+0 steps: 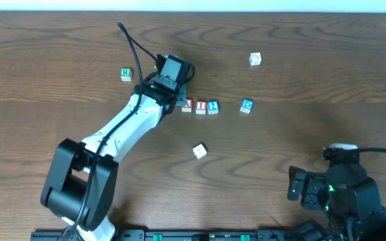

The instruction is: Spell out Ai2

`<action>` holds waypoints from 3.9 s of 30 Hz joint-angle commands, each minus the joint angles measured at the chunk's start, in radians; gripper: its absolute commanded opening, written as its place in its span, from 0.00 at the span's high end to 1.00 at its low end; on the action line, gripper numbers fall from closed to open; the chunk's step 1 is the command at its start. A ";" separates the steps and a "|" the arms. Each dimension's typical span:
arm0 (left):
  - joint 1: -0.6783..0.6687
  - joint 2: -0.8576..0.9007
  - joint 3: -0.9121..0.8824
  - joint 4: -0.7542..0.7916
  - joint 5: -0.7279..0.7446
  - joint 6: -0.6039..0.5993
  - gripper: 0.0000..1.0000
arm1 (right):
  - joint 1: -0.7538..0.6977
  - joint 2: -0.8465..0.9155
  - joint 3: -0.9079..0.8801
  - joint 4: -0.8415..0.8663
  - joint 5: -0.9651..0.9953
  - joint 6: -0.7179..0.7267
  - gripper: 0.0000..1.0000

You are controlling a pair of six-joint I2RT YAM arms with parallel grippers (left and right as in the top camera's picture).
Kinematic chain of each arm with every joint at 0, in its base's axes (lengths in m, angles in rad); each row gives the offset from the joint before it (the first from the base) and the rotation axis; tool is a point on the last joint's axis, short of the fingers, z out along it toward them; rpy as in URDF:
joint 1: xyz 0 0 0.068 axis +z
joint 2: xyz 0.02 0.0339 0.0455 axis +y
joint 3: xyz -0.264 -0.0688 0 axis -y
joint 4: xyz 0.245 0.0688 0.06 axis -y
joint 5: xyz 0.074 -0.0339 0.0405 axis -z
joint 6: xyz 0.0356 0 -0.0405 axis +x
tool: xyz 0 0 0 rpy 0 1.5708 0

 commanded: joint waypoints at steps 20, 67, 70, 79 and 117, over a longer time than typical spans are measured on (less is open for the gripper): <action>0.053 0.032 0.017 0.044 0.085 -0.016 0.60 | -0.019 0.225 -0.145 0.718 -0.169 -0.033 0.01; 0.087 0.185 0.018 0.104 0.393 -0.164 0.94 | -0.086 1.230 -0.088 1.294 -0.525 -0.076 0.99; 0.082 0.185 0.018 0.103 0.393 -0.164 0.94 | -0.086 1.230 -0.088 1.319 -0.525 -0.054 0.99; 0.067 0.185 0.018 0.088 0.393 -0.165 0.94 | -0.085 1.231 -0.089 1.334 -0.541 -0.036 0.98; 0.046 0.183 0.018 0.071 0.270 -0.143 0.94 | -0.088 1.231 -0.088 1.334 -0.514 -0.025 0.99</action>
